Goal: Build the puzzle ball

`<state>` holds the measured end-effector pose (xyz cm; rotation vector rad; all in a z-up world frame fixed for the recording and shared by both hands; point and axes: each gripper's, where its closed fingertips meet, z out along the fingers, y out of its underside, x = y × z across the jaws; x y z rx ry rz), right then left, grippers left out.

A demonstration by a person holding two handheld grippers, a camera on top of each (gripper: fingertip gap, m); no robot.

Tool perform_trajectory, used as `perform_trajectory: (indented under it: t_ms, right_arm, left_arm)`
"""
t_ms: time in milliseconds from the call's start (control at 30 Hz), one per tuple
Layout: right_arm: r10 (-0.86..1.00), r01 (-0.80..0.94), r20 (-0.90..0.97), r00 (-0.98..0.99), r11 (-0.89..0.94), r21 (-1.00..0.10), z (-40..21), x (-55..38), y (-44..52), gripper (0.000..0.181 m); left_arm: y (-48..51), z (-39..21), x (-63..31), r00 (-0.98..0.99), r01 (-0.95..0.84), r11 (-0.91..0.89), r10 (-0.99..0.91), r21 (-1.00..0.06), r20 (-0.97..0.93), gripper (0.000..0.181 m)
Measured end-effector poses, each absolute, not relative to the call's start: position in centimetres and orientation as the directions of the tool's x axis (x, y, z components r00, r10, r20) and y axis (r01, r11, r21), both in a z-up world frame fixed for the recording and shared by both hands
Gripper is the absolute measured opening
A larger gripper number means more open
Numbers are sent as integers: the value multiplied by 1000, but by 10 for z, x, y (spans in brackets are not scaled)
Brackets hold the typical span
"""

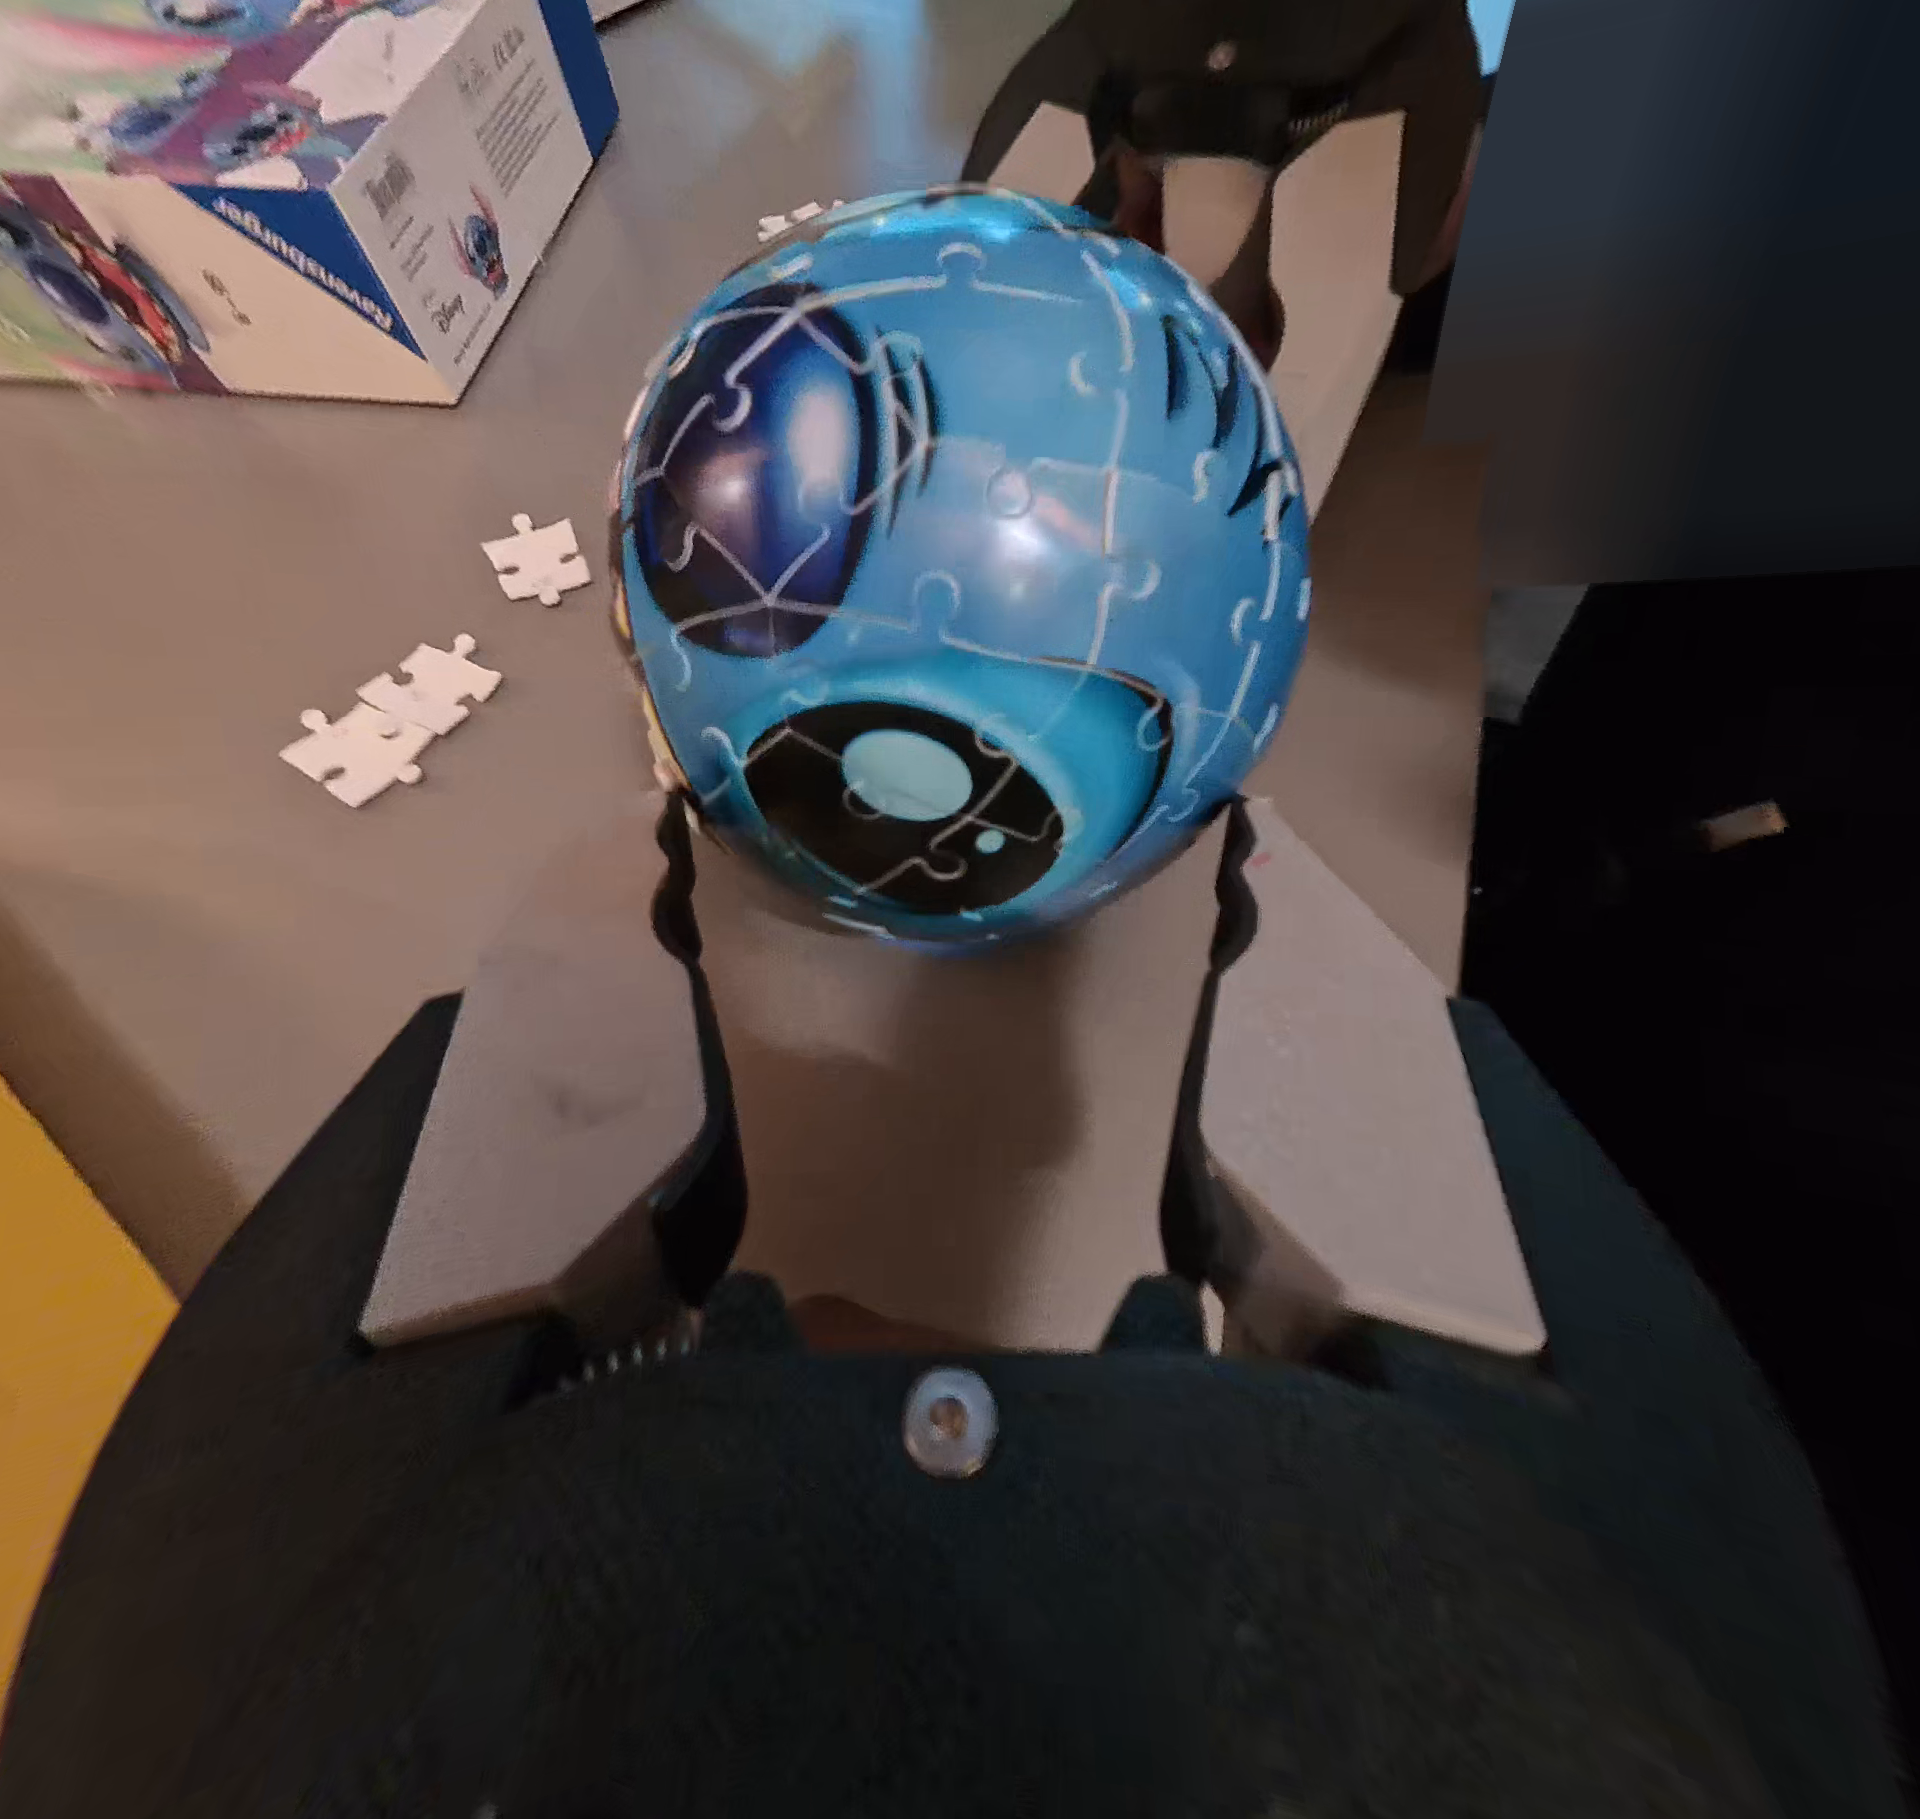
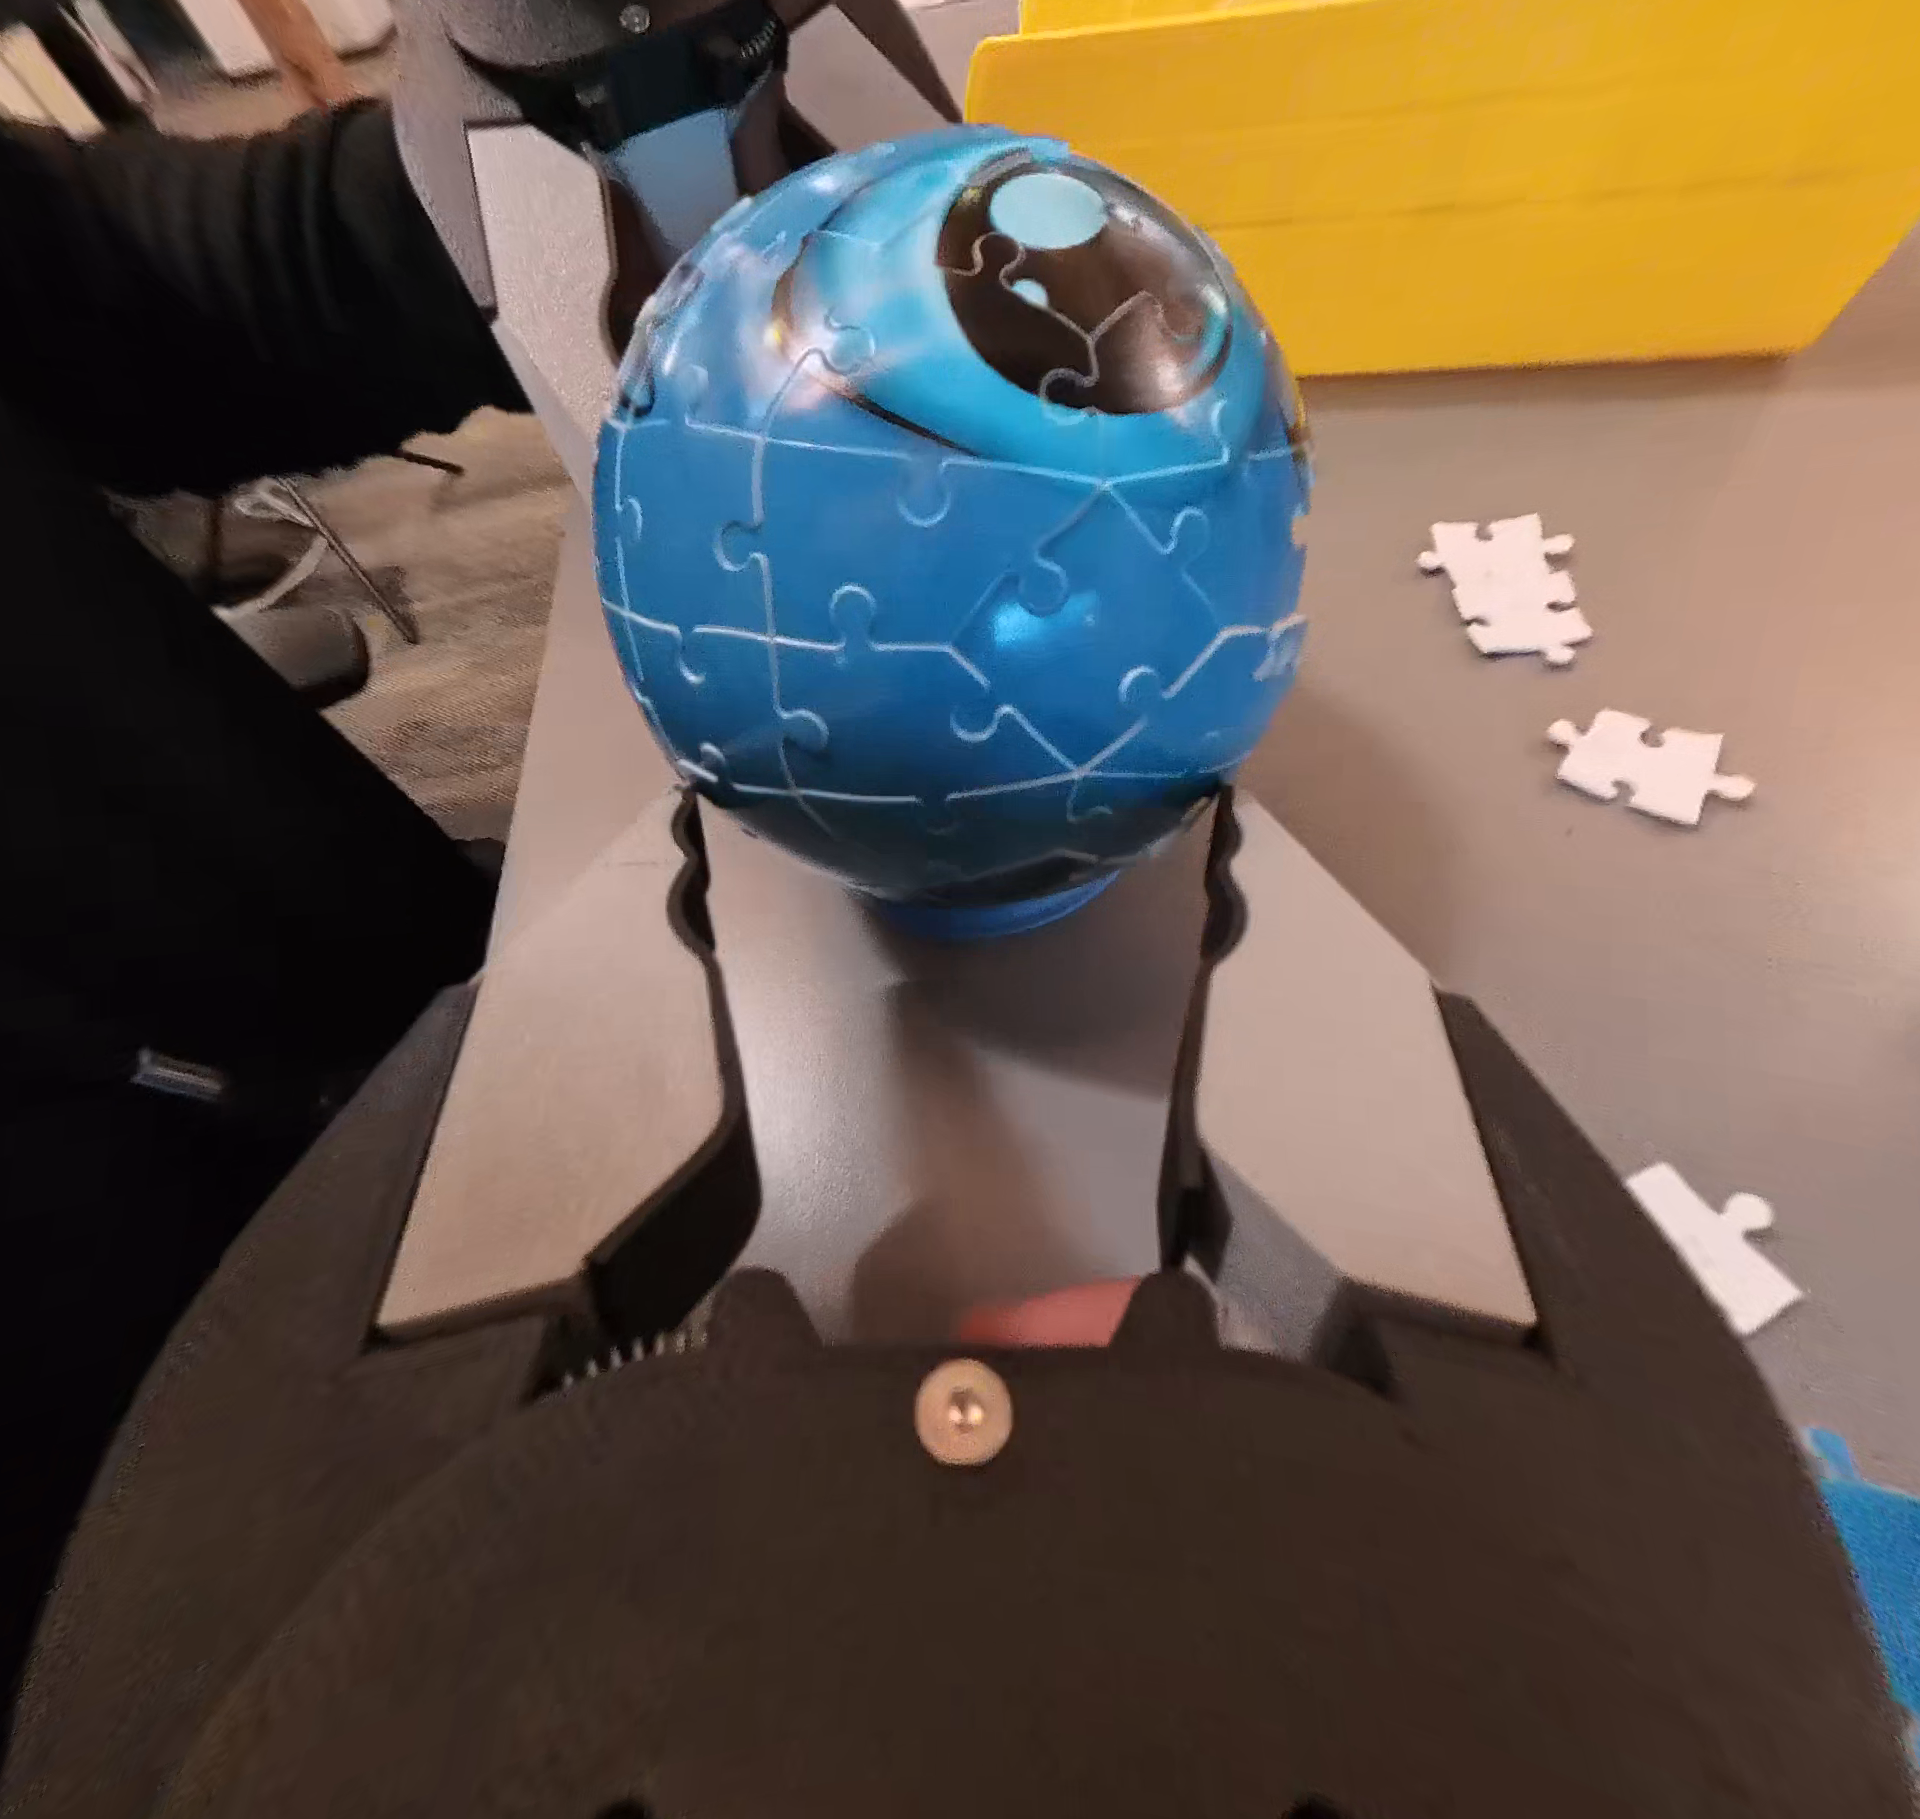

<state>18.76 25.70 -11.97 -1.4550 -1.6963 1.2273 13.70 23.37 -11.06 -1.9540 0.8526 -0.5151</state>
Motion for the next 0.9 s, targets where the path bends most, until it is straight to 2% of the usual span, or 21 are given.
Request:
perform_trajectory:
  t_ms: [100, 167, 267, 333, 467, 600, 767, 900]
  right_arm:
    - [960, 429, -151, -235, -37, -902, -120, 191, 260, 90]
    - [968, 430, -120, -219, -14, -903, -121, 194, 264, 91]
    - [988, 423, -17, -157, 52, -905, -123, 197, 274, 106]
    - [983, 400, 120, -136, 166, -901, -120, 198, 274, 112]
    - [894, 348, 432, -121, 446, -825, -115, 194, 265, 110]
    - [762, 325, 641, -86, 630, -705, -110, 188, 266, 107]
    - [679, 315, 729, -88, 713, -626, -108, 180, 266, 104]
    - [789, 321, 602, -125, 606, -727, -108, 178, 264, 104]
  left_arm:
    - [233, -113, 137, 691, -292, -386, -718, -875, 86, 99]
    - [232, -115, 134, 699, -296, -371, -712, -880, 65, 100]
    - [229, -111, 129, 702, -389, -197, -696, -900, -151, 102]
    - [227, -112, 128, 685, -466, -107, -673, -878, -281, 102]
    - [230, -114, 127, 586, -650, 72, -587, -756, -559, 100]
    - [243, -115, 121, 491, -773, 141, -484, -618, -724, 100]
    - [247, -116, 125, 471, -781, 153, -491, -605, -733, 97]
    - [242, -114, 126, 515, -727, 76, -598, -682, -615, 97]
